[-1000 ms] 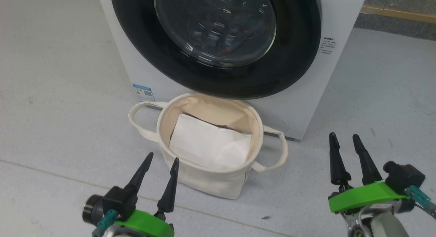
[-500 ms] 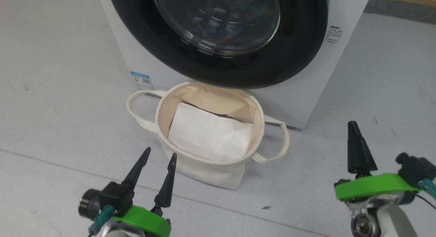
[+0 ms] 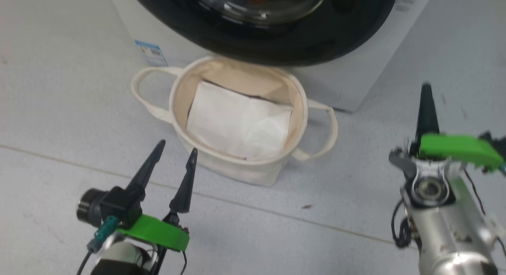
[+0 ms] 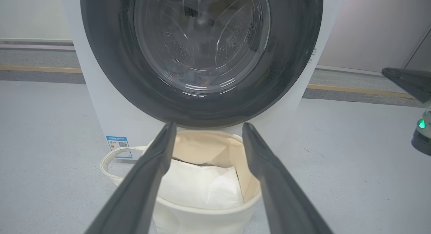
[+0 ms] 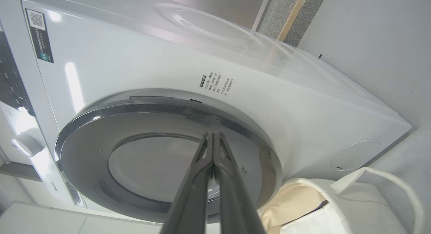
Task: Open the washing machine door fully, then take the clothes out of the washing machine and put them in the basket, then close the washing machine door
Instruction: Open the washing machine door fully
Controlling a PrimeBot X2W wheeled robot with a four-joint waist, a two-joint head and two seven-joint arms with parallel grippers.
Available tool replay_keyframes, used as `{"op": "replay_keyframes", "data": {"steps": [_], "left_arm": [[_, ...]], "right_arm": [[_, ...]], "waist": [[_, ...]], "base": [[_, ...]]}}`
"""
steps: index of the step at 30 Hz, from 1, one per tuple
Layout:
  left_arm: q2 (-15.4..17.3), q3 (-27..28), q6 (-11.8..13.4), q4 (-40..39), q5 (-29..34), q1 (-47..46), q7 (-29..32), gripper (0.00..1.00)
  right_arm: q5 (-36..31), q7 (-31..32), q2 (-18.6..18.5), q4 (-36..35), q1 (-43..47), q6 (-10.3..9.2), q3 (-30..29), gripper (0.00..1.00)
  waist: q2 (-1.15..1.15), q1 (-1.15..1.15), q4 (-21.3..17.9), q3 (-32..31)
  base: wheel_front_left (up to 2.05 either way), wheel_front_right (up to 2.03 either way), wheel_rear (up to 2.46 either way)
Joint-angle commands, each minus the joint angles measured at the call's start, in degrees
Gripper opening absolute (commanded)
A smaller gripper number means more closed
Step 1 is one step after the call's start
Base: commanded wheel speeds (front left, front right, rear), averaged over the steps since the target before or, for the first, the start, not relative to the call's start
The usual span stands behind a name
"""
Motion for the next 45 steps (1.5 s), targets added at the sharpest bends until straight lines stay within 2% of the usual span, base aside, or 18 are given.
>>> {"op": "replay_keyframes", "data": {"steps": [1, 4, 7, 15, 26, 39, 45], "left_arm": [[1.7, 2.6, -0.4, -2.2, 0.9, -2.7, -0.7, 1.0], [1.6, 2.6, -0.7, -3.1, 1.3, -4.0, -0.7, 1.0], [1.2, 2.2, -1.2, -4.3, 1.6, -5.3, -0.7, 1.0], [1.4, 2.4, -2.0, -4.0, 2.1, -6.3, -0.7, 1.0], [0.0, 3.0, -3.1, -3.8, 2.4, -5.8, -0.7, 1.0], [-0.9, 4.2, -4.1, -3.7, 3.3, -6.1, -0.7, 1.0], [-1.2, 4.8, -4.5, -3.8, 3.6, -6.2, -0.7, 1.0]], "right_arm": [[4.1, -0.3, -0.2, -1.2, -4.7, 0.01, 2.1, 0.0], [11.6, 1.4, -0.2, -1.9, -8.8, 0.01, 1.9, 0.0], [14.3, 3.1, -0.8, -2.4, -12.1, 0.01, 0.6, 0.0], [17.5, 5.7, -2.9, -2.7, -16.9, 0.01, -1.7, 0.0], [20.9, 11.2, -7.1, 4.1, -24.9, 0.01, -3.8, 0.0], [24.3, 20.6, -8.9, 12.9, -33.1, 0.01, -0.2, 0.0], [25.6, 24.2, -9.8, 14.8, -36.0, 0.01, 1.5, 0.0]], "waist": [[0.0, 0.0, -0.4, 3.8], [0.0, 0.0, -0.5, 6.6], [0.0, 0.0, -0.5, 9.2], [0.0, 0.0, -0.5, 12.1], [0.0, 0.0, 0.5, 14.2], [0.0, 0.0, 1.3, 17.0], [0.0, 0.0, 1.8, 18.3]], "base": [[0.0, 0.0, 0.0], [0.0, 0.0, 0.0], [0.0, 0.0, 0.0], [0.0, 0.0, 0.0], [0.0, 0.0, 0.0], [0.0, 0.0, 0.0], [0.0, 0.0, 0.0]]}}
